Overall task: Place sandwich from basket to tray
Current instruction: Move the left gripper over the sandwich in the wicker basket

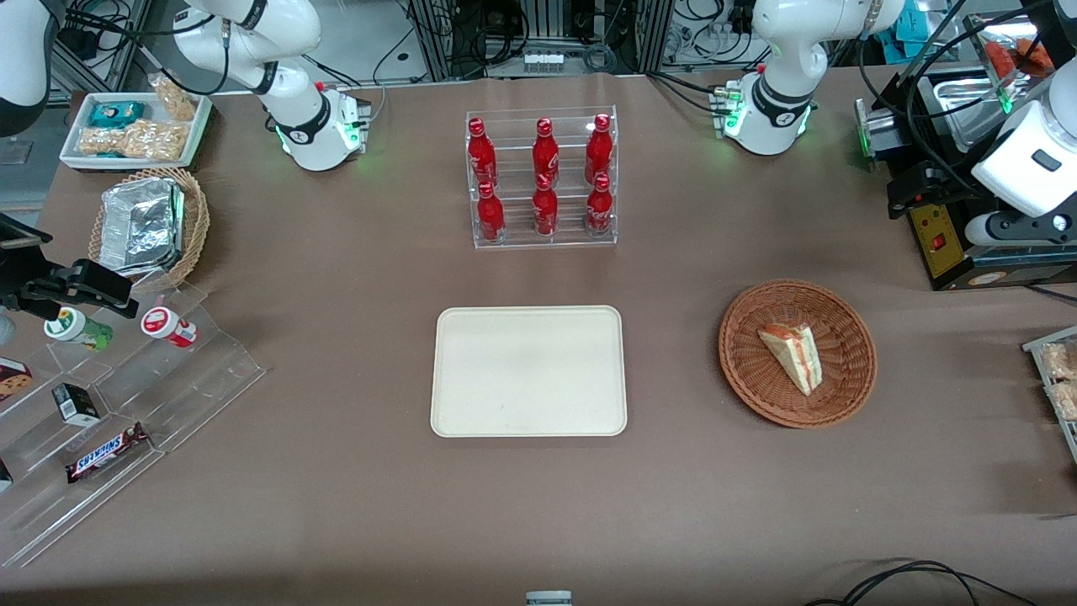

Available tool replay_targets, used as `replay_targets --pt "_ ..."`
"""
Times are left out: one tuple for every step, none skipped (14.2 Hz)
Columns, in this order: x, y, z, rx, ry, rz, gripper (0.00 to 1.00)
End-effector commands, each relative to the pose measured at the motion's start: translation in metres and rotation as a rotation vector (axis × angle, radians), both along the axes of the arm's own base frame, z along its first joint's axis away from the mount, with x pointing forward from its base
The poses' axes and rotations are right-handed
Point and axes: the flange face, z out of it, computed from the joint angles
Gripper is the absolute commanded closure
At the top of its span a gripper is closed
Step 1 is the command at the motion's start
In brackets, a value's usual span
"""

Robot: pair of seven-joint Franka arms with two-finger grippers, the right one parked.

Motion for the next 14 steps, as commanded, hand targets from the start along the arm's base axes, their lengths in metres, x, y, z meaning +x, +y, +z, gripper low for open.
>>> replay_targets --pt "0.010 0.003 -0.016 0.009 0.028 -0.003 0.00" --pt "0.015 0.004 -0.029 0.008 0.054 -0.001 0.00" --pt "0.020 0.003 -0.044 0.008 0.083 -0.001 0.00" --pt "0.028 0.003 -0.061 0.004 0.113 0.022 0.00" --pt "0.035 0.003 -0.079 0.008 0.142 0.097 0.00" --pt "0.043 0.002 -0.096 0.024 0.163 0.170 0.00" --pt "0.053 0.001 -0.115 0.031 0.165 0.218 0.00" --pt "0.060 -0.001 -0.131 0.035 0.158 0.249 0.00" --pt "0.068 -0.004 -0.155 0.039 0.130 0.297 0.00" --pt "0.071 -0.005 -0.174 0.044 0.102 0.339 0.00" --pt "0.072 -0.006 -0.193 0.042 0.073 0.372 0.00" --pt "0.071 -0.008 -0.213 0.038 0.049 0.398 0.00" --pt "0.072 -0.008 -0.227 0.033 0.025 0.414 0.00" --pt "0.071 -0.008 -0.242 0.026 0.006 0.425 0.00"
